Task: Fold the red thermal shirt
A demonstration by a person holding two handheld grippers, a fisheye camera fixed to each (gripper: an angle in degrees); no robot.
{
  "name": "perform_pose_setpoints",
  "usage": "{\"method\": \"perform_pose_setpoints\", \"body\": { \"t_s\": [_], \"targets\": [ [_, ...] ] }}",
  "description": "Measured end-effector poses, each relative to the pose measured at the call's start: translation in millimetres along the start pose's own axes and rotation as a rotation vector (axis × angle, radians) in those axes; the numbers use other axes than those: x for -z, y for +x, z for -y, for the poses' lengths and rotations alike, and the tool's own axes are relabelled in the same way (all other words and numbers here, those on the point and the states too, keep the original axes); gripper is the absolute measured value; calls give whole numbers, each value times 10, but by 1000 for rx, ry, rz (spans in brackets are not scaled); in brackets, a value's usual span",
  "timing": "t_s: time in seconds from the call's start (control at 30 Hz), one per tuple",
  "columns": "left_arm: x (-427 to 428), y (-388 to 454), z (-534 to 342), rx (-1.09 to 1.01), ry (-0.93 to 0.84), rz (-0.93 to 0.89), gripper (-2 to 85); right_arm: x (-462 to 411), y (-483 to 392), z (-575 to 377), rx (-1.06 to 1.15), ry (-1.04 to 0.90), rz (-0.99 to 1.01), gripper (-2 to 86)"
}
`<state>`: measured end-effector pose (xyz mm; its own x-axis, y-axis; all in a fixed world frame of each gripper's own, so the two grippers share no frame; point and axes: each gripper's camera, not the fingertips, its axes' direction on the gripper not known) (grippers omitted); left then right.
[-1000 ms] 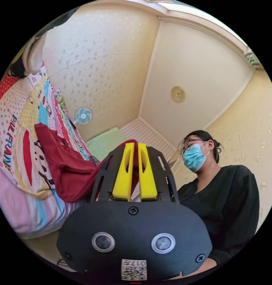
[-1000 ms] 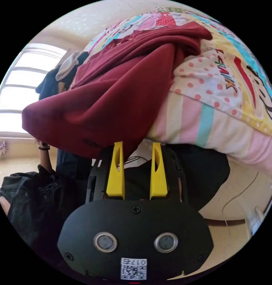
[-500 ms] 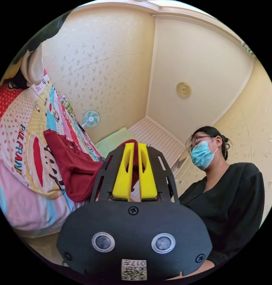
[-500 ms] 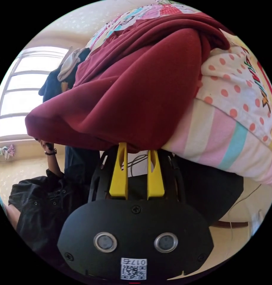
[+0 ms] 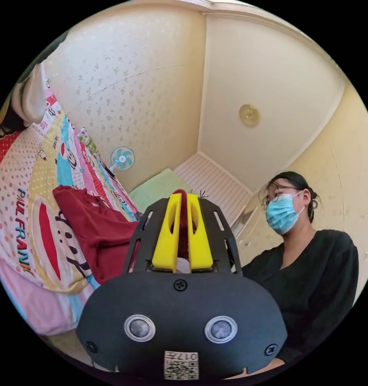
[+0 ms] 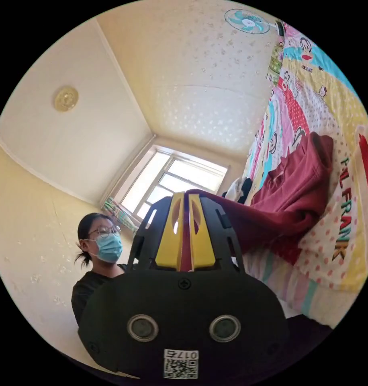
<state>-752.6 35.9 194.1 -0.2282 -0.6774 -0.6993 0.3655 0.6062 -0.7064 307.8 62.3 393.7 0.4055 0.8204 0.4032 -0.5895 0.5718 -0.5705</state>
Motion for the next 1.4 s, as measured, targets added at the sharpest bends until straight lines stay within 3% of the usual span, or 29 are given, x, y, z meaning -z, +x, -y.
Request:
{"method": "perform_pose_setpoints", "body": {
  "t_s": [0.13,0.2,0.37,0.47,0.57,0.67,0.73,0.8,0.87,0.97,1.07,1.13,1.23,1.4],
  "targets": [
    [-420,-751,309,153,90,185,81,-93,361,264,-113,88,-170,104],
    [-573,-970,274,162,40,245,118,-83,327,141,-51,77,-204,109],
    [-630,-1162,-275,52,-130,501,136,35,333,-399,58,16,-506,103],
    [-701,-1440,-672,109,-244,529,137,-32,271,-628,169,-18,-558,108],
    [-1022,-1641,-1034,122,-378,520,135,-272,253,-709,233,-125,-546,113],
    [-1363,-1661,-1254,37,-474,670,120,-344,331,-704,148,-202,-699,81],
    [-1507,-1629,-1244,-42,-559,756,87,-489,300,-669,149,-392,-729,53],
    [-1640,-1628,-1131,-107,-704,746,52,-656,164,-692,211,-523,-814,42],
    [-1634,-1596,-980,-131,-751,681,40,-724,-71,-738,287,-528,-813,36],
    [-1504,-1469,-702,-158,-756,588,33,-588,-388,-876,289,-463,-686,30],
    [-1267,-1472,-660,-180,-728,567,33,-473,-390,-1338,296,-496,-827,26],
    [-1116,-1732,-794,-73,-709,482,37,-464,27,-1692,167,-552,-927,25],
    [-931,-2211,-1182,118,-771,525,47,-383,86,-1898,92,-425,-808,24],
    [-196,-2260,-1379,212,-458,481,118,-612,-716,-1967,263,-240,-905,19]
  ]
}}
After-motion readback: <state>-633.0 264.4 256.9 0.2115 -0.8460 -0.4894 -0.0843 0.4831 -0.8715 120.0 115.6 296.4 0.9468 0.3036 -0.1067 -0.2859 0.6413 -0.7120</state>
